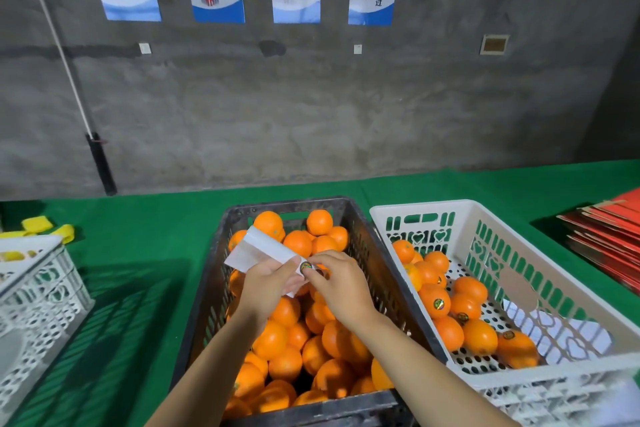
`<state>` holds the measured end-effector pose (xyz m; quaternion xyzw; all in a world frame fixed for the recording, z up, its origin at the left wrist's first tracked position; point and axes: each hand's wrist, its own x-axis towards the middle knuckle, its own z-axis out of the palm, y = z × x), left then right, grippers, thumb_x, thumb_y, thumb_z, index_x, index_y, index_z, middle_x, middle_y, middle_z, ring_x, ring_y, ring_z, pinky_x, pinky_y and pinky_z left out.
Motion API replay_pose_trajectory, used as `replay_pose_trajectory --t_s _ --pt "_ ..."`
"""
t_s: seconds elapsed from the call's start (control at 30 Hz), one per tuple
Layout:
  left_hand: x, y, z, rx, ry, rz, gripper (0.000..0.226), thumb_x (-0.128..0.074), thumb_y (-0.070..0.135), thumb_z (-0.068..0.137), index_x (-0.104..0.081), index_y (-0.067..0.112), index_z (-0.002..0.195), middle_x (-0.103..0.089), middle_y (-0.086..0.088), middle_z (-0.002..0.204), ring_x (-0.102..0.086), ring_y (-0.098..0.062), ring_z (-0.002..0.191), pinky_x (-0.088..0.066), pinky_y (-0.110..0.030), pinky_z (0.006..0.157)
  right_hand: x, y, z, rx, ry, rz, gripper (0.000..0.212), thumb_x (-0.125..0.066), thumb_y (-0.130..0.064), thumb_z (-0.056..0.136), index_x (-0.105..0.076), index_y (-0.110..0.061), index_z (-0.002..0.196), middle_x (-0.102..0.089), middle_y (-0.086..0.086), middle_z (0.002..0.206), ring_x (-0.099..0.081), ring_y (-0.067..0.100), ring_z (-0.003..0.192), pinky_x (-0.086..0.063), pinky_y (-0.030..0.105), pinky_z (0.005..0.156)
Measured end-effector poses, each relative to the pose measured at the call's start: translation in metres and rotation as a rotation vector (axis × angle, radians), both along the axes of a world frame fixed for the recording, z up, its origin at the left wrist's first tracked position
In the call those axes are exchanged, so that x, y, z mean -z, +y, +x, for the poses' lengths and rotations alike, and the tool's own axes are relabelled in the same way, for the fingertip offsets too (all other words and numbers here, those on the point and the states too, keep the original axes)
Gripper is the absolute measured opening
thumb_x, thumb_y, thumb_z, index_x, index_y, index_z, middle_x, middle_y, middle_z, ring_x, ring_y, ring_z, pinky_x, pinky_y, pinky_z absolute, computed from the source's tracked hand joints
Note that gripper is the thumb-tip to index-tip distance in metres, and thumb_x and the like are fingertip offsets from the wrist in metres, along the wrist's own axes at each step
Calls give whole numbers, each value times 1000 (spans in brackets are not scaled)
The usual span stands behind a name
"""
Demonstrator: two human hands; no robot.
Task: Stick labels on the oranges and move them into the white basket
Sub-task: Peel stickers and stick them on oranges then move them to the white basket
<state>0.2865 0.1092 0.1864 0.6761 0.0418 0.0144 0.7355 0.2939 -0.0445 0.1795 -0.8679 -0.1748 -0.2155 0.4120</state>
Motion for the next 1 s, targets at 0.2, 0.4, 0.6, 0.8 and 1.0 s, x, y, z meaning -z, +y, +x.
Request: replay_pose_trajectory --t_s 0.2,0.4,0.6,0.8,1.0 --pt "0 0 -1 -23 12 37 22 -68 35 94 -68 14 103 -78 2 88 -75 -12 88 -58 -29 80 0 0 -4 24 -93 -6 16 -68 -29 94 -77 -18 102 -72 -4 96 -62 14 92 -51 36 80" --pt "2 1 3 -38 41 19 27 -70 34 92 -66 9 102 -78 4 84 -75 -11 86 -57 -23 73 0 2 -9 56 -291 -121 10 -72 -18 91 -79 -16 98 -77 -1 93 -70 17 84 -57 38 68" --pt "7 3 6 -65 40 39 28 -71 35 92 -65 9 98 -77 0 88 -75 -12 88 -56 -22 71 5 3 -5 27 -106 12 13 -65 -22 96 -77 -17 96 -72 -7 97 -64 9 89 -53 33 74" --pt "7 2 4 -224 -20 364 38 -58 33 99 -45 12 71 -51 -5 67 -52 -18 66 -47 -42 66 -14 -21 8 85 77 126 14 -63 -25 97 -65 -24 83 -59 -11 96 -57 4 90 -47 21 77" --pt "16 4 3 -232 -254 876 41 -44 33 105 -51 -7 113 -44 3 59 -45 -13 53 -30 -31 47 -36 -60 1 -257 578 -495 40 -50 -19 99 -47 -28 60 -45 -7 61 -40 8 58 -34 34 68"
